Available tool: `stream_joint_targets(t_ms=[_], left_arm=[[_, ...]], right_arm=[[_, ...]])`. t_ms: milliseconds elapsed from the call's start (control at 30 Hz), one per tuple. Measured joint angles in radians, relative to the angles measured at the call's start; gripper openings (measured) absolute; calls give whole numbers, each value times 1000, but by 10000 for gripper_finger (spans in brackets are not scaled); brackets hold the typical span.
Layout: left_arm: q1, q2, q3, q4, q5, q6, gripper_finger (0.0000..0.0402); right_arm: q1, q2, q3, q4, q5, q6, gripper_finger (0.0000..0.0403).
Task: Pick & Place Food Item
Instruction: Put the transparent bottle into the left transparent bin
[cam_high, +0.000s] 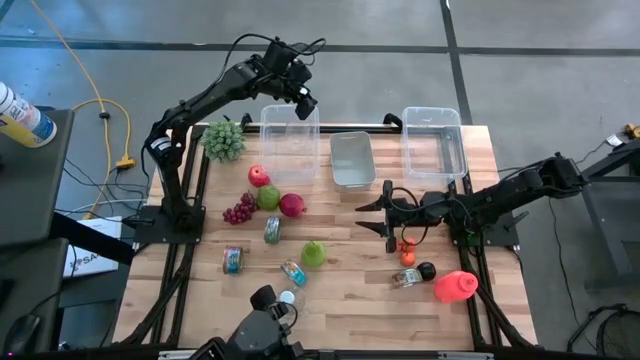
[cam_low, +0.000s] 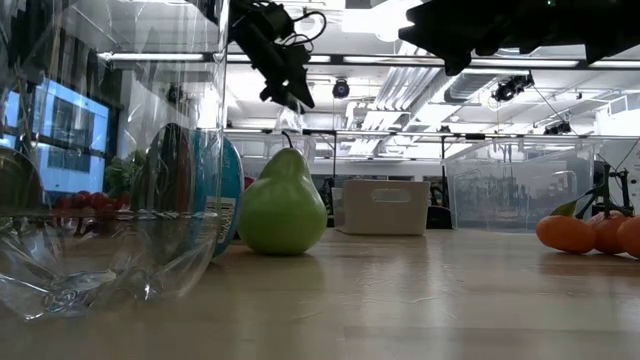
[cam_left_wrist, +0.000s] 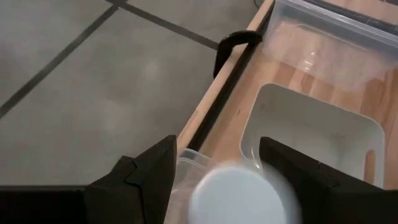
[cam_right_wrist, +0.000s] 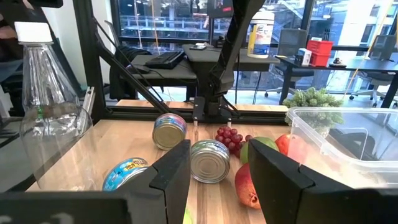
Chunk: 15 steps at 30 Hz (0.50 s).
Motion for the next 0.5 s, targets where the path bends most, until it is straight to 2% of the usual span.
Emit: stream_joint_targets(t_ms=[500], left_arm=[[6,-3,0,9,-2,4,221]], right_arm=[[0,0,0,0,0,0,151]])
